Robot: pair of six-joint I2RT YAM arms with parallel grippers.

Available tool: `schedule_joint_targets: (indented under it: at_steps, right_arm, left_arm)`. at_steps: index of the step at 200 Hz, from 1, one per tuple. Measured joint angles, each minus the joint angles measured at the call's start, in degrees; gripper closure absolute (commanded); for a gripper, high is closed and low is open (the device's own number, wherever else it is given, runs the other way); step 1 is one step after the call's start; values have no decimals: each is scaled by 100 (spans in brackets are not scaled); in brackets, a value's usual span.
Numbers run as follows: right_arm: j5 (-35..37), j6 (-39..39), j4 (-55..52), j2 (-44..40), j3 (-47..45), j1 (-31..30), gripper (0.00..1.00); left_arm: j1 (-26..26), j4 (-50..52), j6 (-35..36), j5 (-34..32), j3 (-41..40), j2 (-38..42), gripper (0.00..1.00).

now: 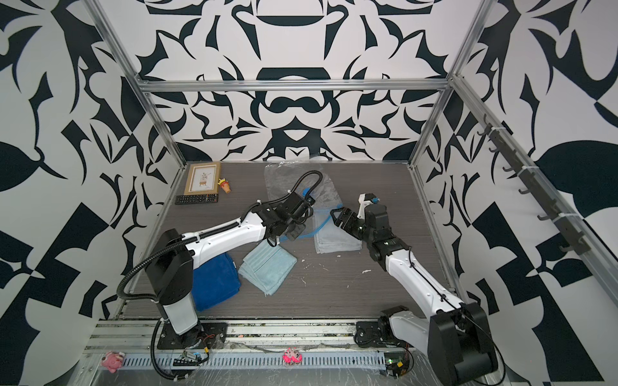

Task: Place the folded towel into the vacuum bag
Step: Adjust the vacuum bag at the center of the board.

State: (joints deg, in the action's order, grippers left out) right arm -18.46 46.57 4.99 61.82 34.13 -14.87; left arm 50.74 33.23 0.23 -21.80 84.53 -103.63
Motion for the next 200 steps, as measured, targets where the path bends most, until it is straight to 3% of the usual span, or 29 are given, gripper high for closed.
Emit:
schedule_joint_targets:
  at_steps: [58,106,158,200]
  right_arm:
    - [382,-109,356,533,-42,-848,8]
    - [887,-103,426,1259,411,-938,10]
    - [1432,-173,308,1307,634,-1040,29]
    - [1593,-225,256,1578,914,-1062,50]
  left_arm:
    - [-28,177,-461,-114,507,-2,100]
    - [238,153,-452,-695,404,76,100]
    - [306,205,-501,-1104,315,299,100]
    - [553,404,-588,-1447,385,341,100]
